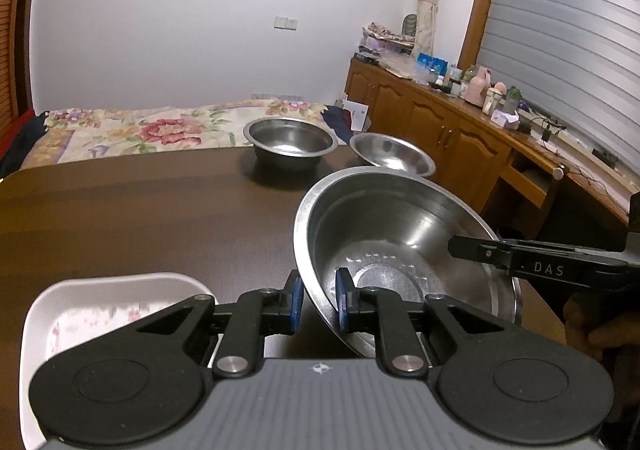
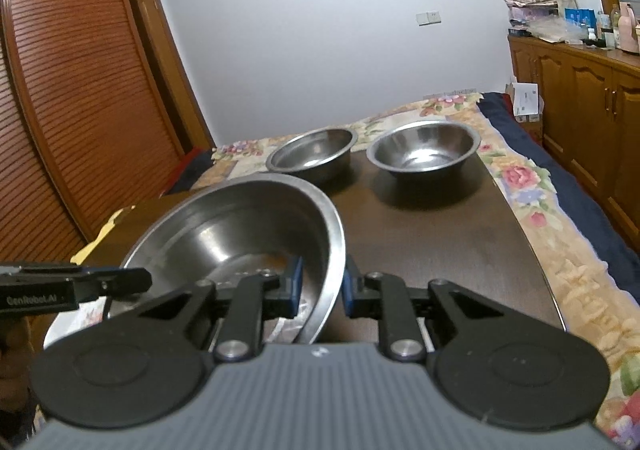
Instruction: Organize plates and bowls
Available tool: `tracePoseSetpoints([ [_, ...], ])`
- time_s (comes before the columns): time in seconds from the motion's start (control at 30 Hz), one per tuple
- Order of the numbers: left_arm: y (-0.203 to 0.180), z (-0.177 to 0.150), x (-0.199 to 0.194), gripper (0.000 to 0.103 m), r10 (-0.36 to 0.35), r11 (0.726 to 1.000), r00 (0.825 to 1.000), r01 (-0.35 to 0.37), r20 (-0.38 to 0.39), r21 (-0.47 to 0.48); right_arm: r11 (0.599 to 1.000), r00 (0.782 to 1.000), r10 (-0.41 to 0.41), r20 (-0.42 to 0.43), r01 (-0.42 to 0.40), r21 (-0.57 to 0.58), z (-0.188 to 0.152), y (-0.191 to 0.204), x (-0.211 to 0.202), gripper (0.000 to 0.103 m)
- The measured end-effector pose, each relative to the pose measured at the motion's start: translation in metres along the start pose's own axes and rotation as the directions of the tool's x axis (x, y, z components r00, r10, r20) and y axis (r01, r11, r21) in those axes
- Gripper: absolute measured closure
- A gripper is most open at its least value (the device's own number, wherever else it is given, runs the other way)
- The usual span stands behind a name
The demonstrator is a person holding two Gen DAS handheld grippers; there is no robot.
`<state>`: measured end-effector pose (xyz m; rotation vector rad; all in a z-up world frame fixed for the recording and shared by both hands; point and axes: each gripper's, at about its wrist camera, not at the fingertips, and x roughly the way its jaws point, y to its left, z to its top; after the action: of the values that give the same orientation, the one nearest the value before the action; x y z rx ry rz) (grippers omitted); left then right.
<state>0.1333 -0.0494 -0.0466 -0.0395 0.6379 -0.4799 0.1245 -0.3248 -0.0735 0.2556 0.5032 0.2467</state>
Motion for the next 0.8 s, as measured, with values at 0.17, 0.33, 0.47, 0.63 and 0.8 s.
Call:
tracePoseSetpoints([
  [0.17,-0.005,-0.008,-0.002,0.085,-0.001,1.0,1.0,0.001,-0.012,0.005,1.0,1.0,-0.009,-0.021,0.008,-0.006,-0.006,0.0,-0.002,0.081],
  [0.33,-0.003,-0.012,-0.004,0.085,-0.009,1.0,1.0,0.009,-0.024,0.001,1.0,0.999,-0.007,-0.038,0.007,0.0,-0.011,0.001,-0.003,0.081],
  [0.47,-0.002,-0.011,-0.002,0.085,-0.006,1.0,1.0,0.006,-0.03,0.004,1.0,0.999,-0.007,-0.043,0.006,-0.001,-0.014,0.001,-0.003,0.081],
  [0.63,-0.002,-0.014,-0.004,0.085,-0.003,1.0,0.999,0.004,-0.035,0.008,1.0,0.999,-0.002,-0.052,0.002,0.002,-0.018,0.002,-0.005,0.081],
  [0.8,-0.004,-0.015,-0.002,0.083,-0.005,1.0,0.999,0.005,-0.043,0.009,1.0,0.998,-0.001,-0.059,0.002,0.008,-0.019,0.001,-0.002,0.081],
])
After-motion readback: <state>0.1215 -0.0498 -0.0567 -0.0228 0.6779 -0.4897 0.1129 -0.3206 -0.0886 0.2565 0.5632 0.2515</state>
